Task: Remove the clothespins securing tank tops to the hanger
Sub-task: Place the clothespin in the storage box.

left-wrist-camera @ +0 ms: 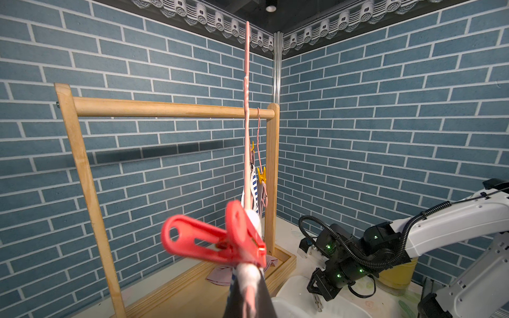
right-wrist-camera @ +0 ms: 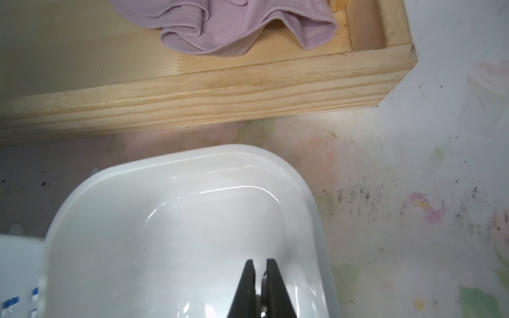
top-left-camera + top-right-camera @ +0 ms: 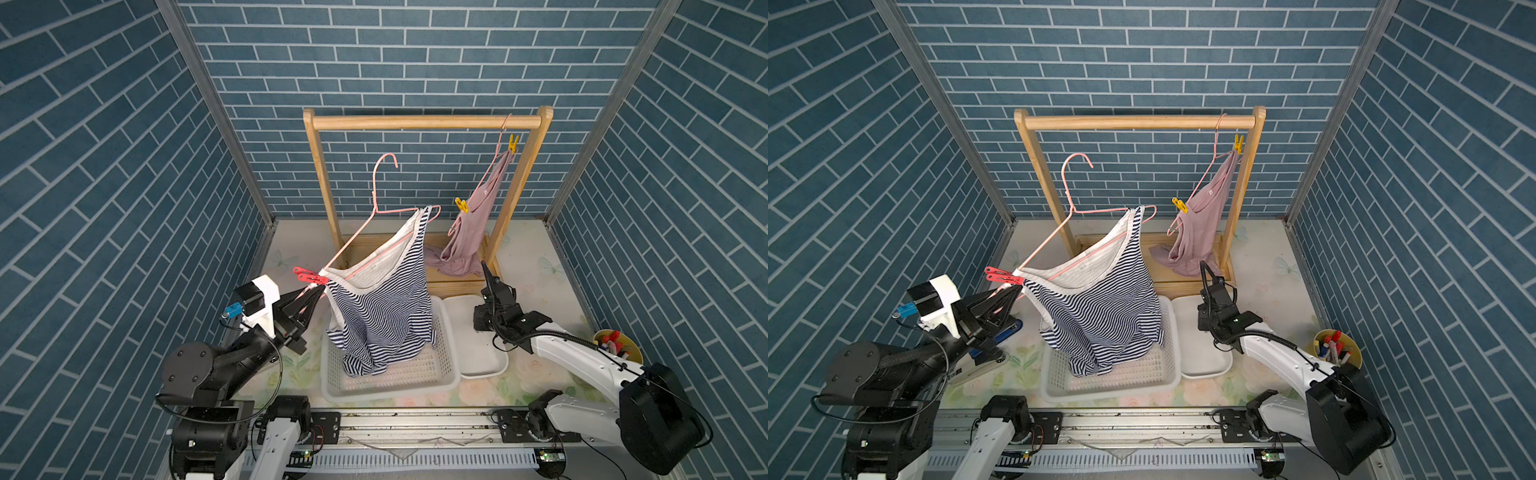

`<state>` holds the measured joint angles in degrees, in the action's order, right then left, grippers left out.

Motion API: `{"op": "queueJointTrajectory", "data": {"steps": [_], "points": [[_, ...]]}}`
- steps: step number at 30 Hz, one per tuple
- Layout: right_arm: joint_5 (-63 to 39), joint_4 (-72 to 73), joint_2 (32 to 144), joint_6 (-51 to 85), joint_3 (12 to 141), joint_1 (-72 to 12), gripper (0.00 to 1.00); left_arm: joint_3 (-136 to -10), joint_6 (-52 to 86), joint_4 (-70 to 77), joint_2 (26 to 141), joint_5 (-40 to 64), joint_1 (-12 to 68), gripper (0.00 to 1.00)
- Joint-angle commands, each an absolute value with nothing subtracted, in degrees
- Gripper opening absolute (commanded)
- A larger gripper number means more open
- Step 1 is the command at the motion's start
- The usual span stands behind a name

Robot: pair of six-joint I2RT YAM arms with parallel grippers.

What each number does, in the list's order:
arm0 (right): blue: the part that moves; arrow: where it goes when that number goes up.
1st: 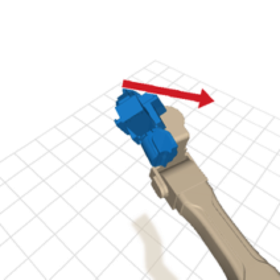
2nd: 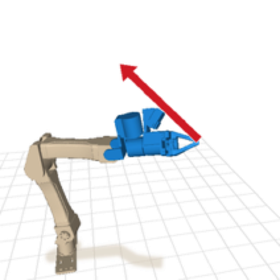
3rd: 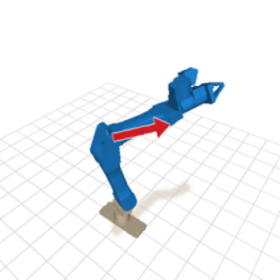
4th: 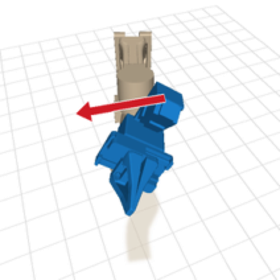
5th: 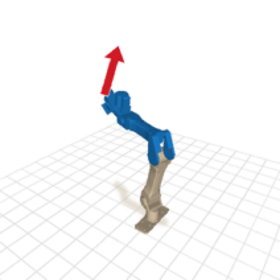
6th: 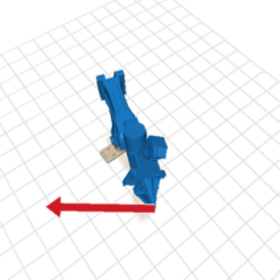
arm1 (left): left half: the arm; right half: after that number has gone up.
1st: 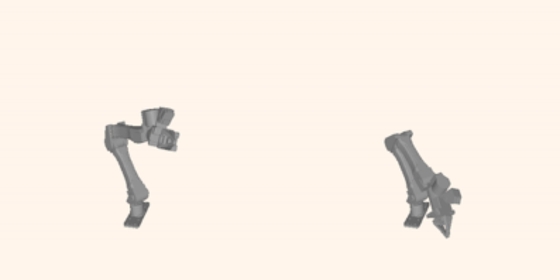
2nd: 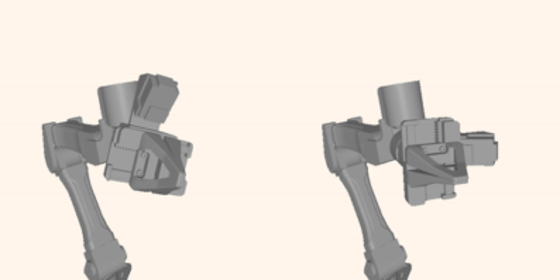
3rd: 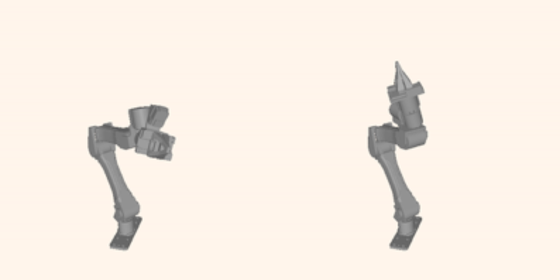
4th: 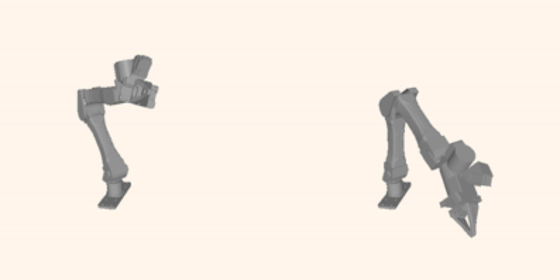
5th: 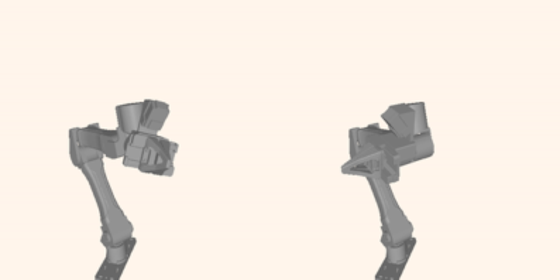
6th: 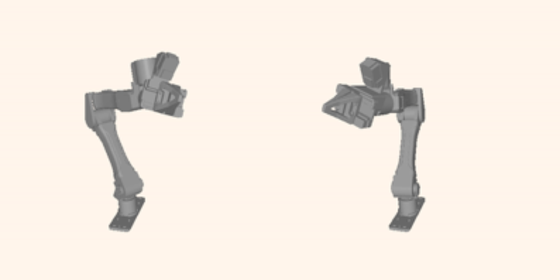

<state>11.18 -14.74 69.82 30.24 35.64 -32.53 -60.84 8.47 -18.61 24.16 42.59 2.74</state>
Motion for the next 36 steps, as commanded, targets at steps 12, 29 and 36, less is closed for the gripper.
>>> {"op": "queueJointTrajectory", "data": {"steps": [12,29,36], "points": [[11.3,-14.2,72.0,33.1,38.9,-33.2,0.43,-62.8,7.1,-17.7,24.3,42.3,2.6,0.0],[9.6,-13.9,56.8,26.6,41.0,-33.7,0.62,-62.2,6.4,-18.9,22.6,40.9,2.5,0.0],[7.9,-12.2,52.1,22.5,45.6,-34.5,0.62,-61.6,6.8,-19.0,21.7,39.7,2.5,0.0]]}}
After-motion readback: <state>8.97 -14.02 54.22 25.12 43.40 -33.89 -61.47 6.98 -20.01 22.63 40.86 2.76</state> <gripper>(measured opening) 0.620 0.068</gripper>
